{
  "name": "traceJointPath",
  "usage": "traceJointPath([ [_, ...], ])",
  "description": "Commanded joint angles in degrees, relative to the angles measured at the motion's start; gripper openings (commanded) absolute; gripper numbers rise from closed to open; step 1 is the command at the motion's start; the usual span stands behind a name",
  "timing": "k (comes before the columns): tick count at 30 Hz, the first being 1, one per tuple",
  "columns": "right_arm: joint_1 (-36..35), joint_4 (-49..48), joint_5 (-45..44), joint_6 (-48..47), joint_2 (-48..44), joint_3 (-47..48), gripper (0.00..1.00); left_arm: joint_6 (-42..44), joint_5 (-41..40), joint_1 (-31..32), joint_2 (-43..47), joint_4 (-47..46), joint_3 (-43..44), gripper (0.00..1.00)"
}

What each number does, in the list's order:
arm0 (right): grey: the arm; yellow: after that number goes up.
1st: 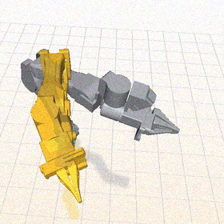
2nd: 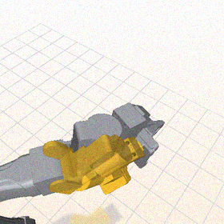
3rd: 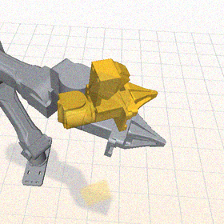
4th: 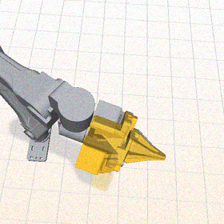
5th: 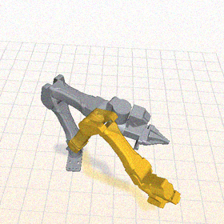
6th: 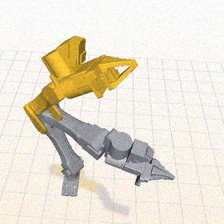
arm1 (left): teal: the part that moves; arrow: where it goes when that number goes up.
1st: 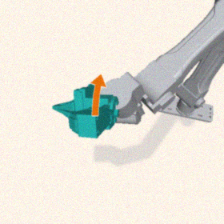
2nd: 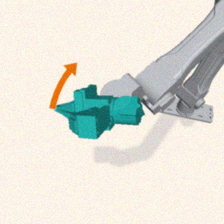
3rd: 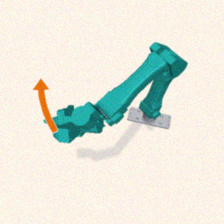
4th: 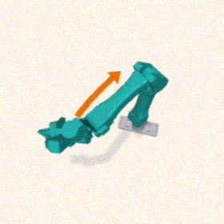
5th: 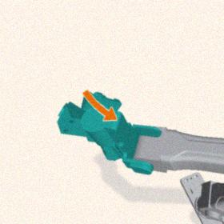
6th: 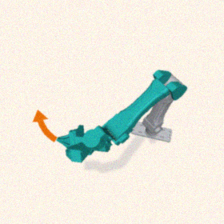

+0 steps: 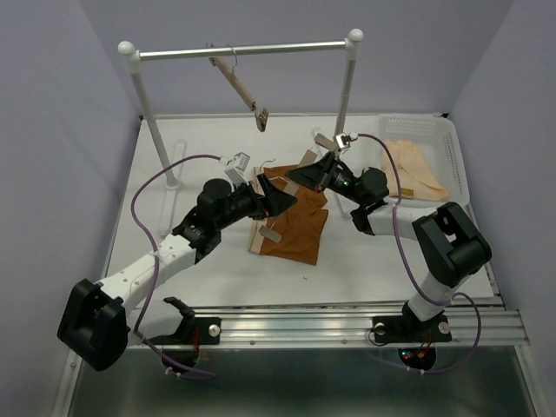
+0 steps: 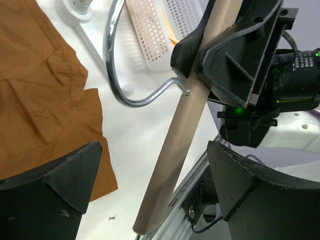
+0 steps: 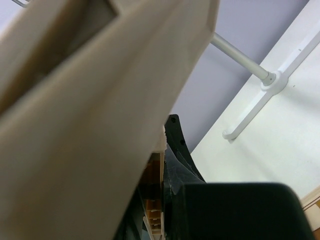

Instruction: Clip the underwear to the hanger

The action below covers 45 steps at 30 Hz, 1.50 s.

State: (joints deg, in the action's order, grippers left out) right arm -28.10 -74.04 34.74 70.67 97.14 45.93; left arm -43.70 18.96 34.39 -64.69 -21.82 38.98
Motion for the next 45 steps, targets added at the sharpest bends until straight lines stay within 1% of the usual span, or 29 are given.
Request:
traceJointPath([
  [1, 0.5, -13.4, 1.6, -1.4, -2.2, 1.7, 0.01, 3.4, -0.6, -0.1, 3.6, 5.1, 1.4, 0.99],
  [5, 1.0, -9.5, 2.3, -3.0, -2.6, 2.7, 0.01, 4.8, 1.2, -0.3, 7.2, 5.8, -0.8, 0.99],
  [7, 1.5, -8.1, 3.0, -3.2, -2.6, 3.2, 0.01, 4.6, 3.4, -0.4, 8.2, 5.6, -2.2, 0.99],
  [12, 1.6, -8.4, 4.2, -1.5, -1.9, 4.8, 0.01, 3.3, 7.9, -0.4, 10.2, 3.1, -6.0, 0.99],
  [16, 2.1, -8.9, 6.4, -0.1, -1.2, 6.4, 0.01, 3.3, 10.8, -0.6, 10.1, 4.3, -6.9, 0.99],
  [19, 2.1, -7.9, 7.2, -1.2, -1.0, 7.7, 0.01, 2.8, 11.2, -0.6, 10.6, 4.2, -8.0, 0.99],
  [23, 2.1, -3.4, 9.0, -3.3, -0.4, 9.6, 0.01, -0.2, 12.7, -0.7, 11.5, -1.7, -10.2, 0.99],
  [27, 2.1, -2.3, 10.8, -4.2, 0.4, 10.8, 0.01, -1.6, 12.4, -1.0, 12.0, -2.1, -10.6, 0.99],
  [37, 2.1, 3.2, 15.1, -5.7, 2.0, 14.4, 0.01, -2.5, 15.6, -3.6, 12.9, -2.3, -10.6, 0.99],
  [40, 2.1, 3.6, 14.7, -6.1, 2.4, 14.4, 0.01, -2.4, 16.4, -3.8, 13.2, -2.3, -10.7, 0.95],
  [42, 2.1, 3.7, 14.5, -6.0, 2.6, 14.4, 0.01, -2.4, 16.6, -3.8, 13.2, -2.3, -10.7, 0.87],
  [45, 2.1, 3.4, 13.6, -5.5, 2.7, 13.9, 0.01, -2.6, 17.0, -3.9, 12.9, -2.3, -10.9, 0.84],
])
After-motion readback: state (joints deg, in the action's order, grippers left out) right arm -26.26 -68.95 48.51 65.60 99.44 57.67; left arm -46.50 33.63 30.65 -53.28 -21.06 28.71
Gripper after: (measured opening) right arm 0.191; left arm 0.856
